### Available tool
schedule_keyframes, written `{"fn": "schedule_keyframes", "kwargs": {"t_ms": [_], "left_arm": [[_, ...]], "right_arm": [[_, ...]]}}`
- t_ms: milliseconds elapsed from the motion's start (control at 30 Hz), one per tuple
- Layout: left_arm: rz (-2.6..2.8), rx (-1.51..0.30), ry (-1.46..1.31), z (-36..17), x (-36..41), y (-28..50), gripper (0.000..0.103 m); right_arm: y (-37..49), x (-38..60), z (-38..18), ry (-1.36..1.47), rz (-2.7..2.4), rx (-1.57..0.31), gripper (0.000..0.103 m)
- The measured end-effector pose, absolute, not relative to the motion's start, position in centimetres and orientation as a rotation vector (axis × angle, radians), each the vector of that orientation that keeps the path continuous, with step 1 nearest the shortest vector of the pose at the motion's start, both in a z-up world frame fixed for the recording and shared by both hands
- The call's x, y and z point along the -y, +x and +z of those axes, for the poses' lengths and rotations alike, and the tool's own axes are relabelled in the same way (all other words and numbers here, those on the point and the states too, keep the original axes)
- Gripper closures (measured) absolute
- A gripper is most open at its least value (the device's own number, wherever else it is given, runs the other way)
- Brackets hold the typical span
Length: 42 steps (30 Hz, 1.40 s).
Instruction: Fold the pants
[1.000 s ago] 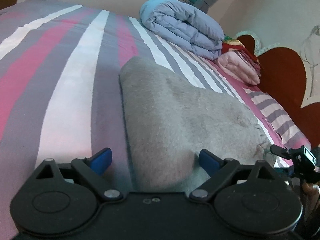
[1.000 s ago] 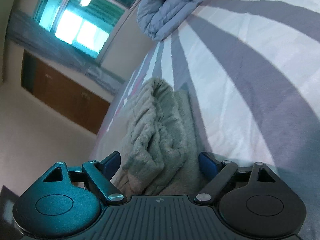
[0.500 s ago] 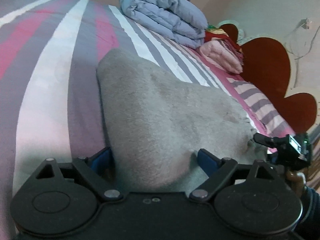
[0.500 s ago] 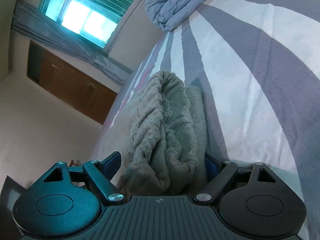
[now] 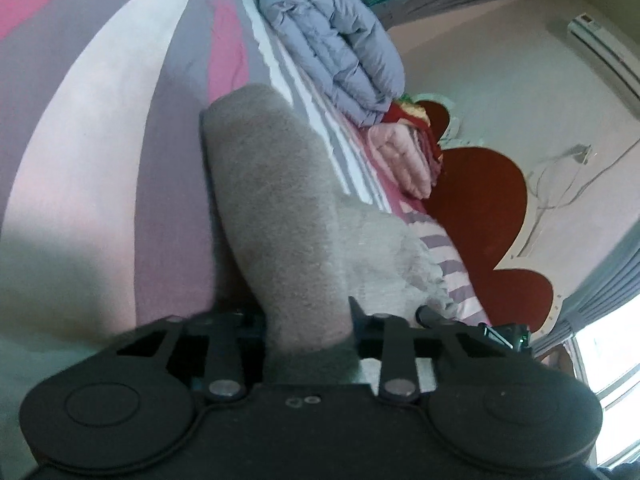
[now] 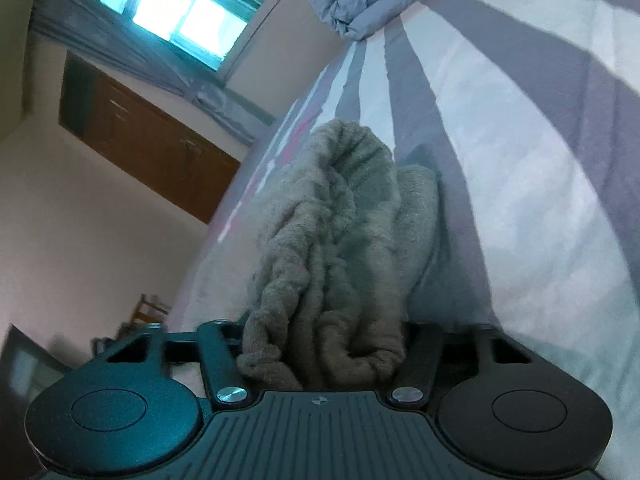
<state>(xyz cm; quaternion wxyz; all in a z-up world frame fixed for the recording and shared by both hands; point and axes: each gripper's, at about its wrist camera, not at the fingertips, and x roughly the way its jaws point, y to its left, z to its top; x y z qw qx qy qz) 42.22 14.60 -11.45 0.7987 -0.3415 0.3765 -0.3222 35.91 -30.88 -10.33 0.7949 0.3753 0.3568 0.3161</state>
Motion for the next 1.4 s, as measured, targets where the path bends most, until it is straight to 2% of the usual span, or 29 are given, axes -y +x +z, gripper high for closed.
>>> {"fn": "schedule_keyframes", "kwargs": {"t_ms": [200,400,433,467,500,533,567,667,700,733,900,1067,1300,1400], "left_arm": [[-0.727,-0.677,-0.729,-7.8,-16.2,45.3,0.087],[-0.663,-0.628,-0.682,-5.8,-18.2,53.4,0.087],[-0.634,-0.637,-0.673,-6.3,-18.3,54.8,0.081],[-0.589,-0.656,-0.667,-7.1,-18.2,56.0,0.074],[-0.490,-0.700,-0.666,-8.1,-18.2,57.2,0.040],[-0.396,-0.753,-0.654,-9.0,-17.9,57.9,0.024],[-0.405,-0.741,-0.651,-9.8,-17.8,58.0,0.022],[-0.408,-0.705,-0.624,-9.8,-17.4,56.8,0.019],[-0.401,-0.696,-0.625,-9.5,-17.4,56.2,0.016],[-0.395,-0.678,-0.629,-9.3,-17.8,55.4,0.007],[-0.255,-0.655,-0.527,-8.7,-19.6,48.4,0.006],[-0.178,-0.605,-0.488,-8.5,-21.4,39.1,0.006],[-0.124,-0.556,-0.475,-5.5,-17.7,29.5,0.006],[-0.139,-0.512,-0.421,-3.0,-15.2,26.0,0.006]], "right_arm": [[39.3,30.2,-7.3,0.781,0.798,-0.679,0.051],[48.1,27.4,-4.1,0.705,0.845,-0.651,0.051],[50.1,26.9,-4.1,0.709,0.838,-0.652,0.051],[51.6,26.6,-4.5,0.724,0.831,-0.665,0.043],[53.2,25.9,-5.3,0.743,0.814,-0.694,0.035],[55.0,25.7,-6.8,0.769,0.764,-0.749,0.010],[56.4,25.4,-8.6,0.785,0.665,-0.824,0.000],[57.0,25.6,-10.5,0.815,0.678,-0.812,0.000],[56.9,25.8,-10.4,0.821,0.685,-0.810,0.000],[56.3,26.5,-10.2,0.833,0.678,-0.789,0.000],[50.9,31.2,-10.3,0.778,0.604,-0.678,0.000],[41.9,34.5,-10.6,0.656,0.537,-0.649,0.000],[30.4,33.3,-9.0,0.510,0.411,-0.644,0.000],[25.6,32.0,-6.3,0.429,0.394,-0.571,0.000]]}}
